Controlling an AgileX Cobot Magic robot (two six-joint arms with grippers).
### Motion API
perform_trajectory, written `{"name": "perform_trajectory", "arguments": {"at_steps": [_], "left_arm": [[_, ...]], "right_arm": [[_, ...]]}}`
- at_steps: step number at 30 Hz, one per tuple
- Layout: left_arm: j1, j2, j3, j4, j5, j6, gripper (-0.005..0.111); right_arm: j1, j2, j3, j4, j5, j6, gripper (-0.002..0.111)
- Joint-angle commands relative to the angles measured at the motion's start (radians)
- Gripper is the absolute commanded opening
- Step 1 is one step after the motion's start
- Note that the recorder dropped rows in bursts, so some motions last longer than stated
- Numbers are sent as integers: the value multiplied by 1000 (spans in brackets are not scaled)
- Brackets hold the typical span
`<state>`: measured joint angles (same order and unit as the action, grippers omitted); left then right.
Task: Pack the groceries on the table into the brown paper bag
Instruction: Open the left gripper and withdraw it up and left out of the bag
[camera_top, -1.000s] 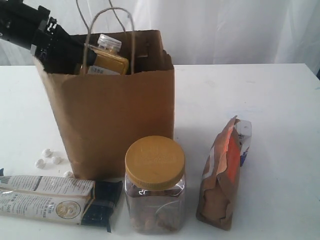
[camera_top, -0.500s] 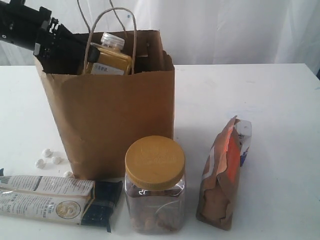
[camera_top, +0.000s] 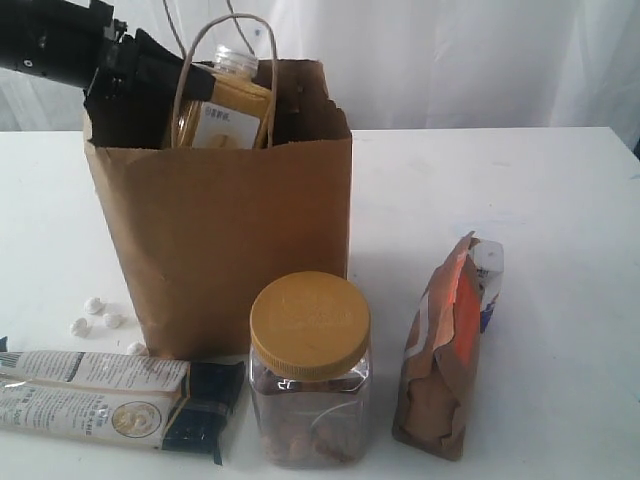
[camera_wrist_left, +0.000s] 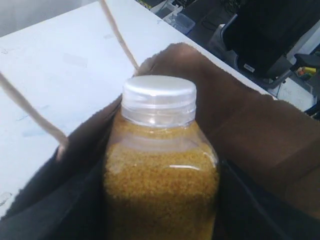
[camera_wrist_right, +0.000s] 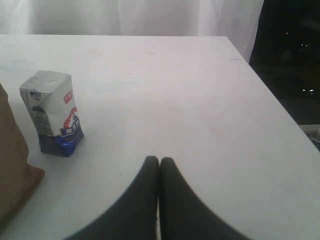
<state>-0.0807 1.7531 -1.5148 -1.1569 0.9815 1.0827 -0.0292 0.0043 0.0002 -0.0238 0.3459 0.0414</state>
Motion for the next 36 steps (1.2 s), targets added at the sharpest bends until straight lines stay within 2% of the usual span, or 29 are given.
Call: {"name": "perform_trajectory", "arguments": {"at_steps": [1,9,11,15,18,36], "left_arm": [[-4,-15,-4,-145,5,-13,64],[-4,-15,-4,-157,-6,-10,64],[-4,-15,-4,-157,-6,-10,70],[-4,-15,-4,-150,-6,-10,94],[-4,-14,3,-146,-3,-10,105],[-4,-15,3,-119,38,-10,105]], "right_arm": [[-8,-4,0,-5,-4,1,0],[-8,-4,0,-5,-4,1,0],[-8,-4,0,-5,-4,1,0],[-8,-4,0,-5,-4,1,0],[-8,-4,0,-5,-4,1,0],[-8,-4,0,-5,-4,1,0]]}}
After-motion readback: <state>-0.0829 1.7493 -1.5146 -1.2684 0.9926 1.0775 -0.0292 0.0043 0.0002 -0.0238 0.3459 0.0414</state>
